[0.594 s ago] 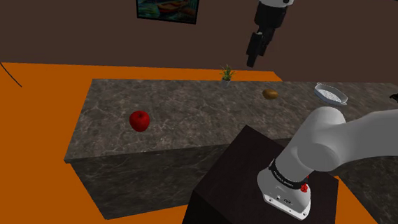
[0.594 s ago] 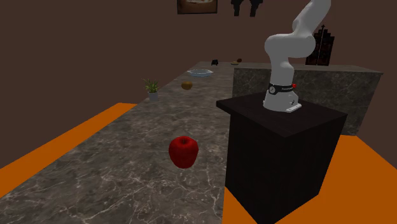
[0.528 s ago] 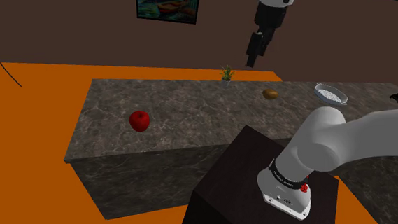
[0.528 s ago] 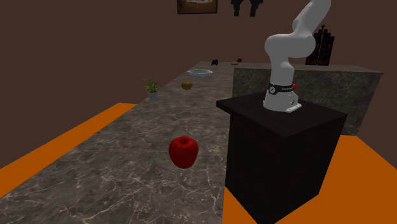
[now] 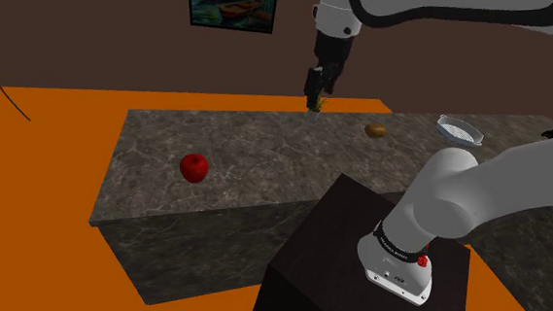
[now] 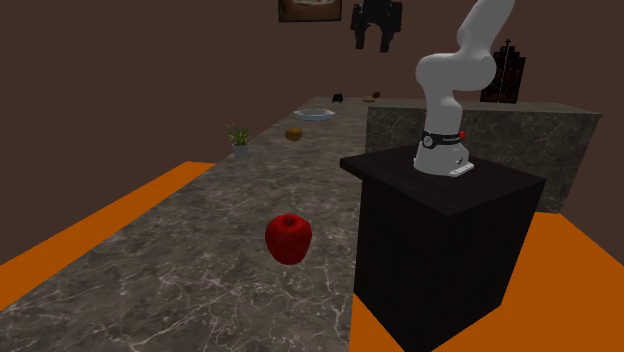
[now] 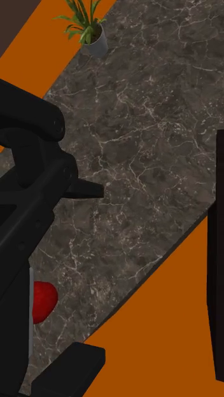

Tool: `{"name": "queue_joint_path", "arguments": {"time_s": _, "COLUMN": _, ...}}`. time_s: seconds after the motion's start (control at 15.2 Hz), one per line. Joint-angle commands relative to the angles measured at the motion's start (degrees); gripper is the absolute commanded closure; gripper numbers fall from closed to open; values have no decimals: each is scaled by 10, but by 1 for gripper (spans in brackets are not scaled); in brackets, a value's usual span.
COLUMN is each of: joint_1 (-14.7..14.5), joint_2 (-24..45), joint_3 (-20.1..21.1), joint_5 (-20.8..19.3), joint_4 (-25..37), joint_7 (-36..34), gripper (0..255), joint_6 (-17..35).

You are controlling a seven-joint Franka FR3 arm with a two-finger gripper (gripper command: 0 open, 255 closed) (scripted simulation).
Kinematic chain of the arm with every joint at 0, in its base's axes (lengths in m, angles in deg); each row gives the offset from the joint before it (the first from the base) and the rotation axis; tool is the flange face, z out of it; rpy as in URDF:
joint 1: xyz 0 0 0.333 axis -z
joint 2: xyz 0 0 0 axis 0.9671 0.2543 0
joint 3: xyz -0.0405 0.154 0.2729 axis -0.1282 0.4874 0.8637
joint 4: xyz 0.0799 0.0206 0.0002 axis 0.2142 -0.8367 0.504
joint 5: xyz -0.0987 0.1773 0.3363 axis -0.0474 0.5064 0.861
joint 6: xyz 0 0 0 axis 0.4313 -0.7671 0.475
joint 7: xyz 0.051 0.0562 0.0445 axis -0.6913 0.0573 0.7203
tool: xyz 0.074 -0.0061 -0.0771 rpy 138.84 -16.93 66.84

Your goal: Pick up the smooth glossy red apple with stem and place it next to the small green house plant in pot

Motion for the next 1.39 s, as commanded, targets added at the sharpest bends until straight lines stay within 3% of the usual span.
{"name": "queue_joint_path", "arguments": {"time_s": 0.0, "joint_1": -3, "joint_2": 33, "joint_3": 11, "joint_5": 6, "joint_4": -1, "joint_7": -15, "gripper": 0, "joint_6": 38}}
{"name": "queue_joint_path", "arguments": {"time_s": 0.66, "joint_1": -9, "joint_2": 217, "joint_3": 51, "joint_5": 5, "joint_4": 32, "joint_7": -78, "gripper": 0, "joint_6": 202}}
{"name": "queue_joint_path", "arguments": {"time_s": 1.32, "joint_1": -19, "joint_2": 428, "joint_3": 76, "joint_5": -40, "joint_4": 144, "joint_7": -151, "gripper": 0, "joint_6": 311}}
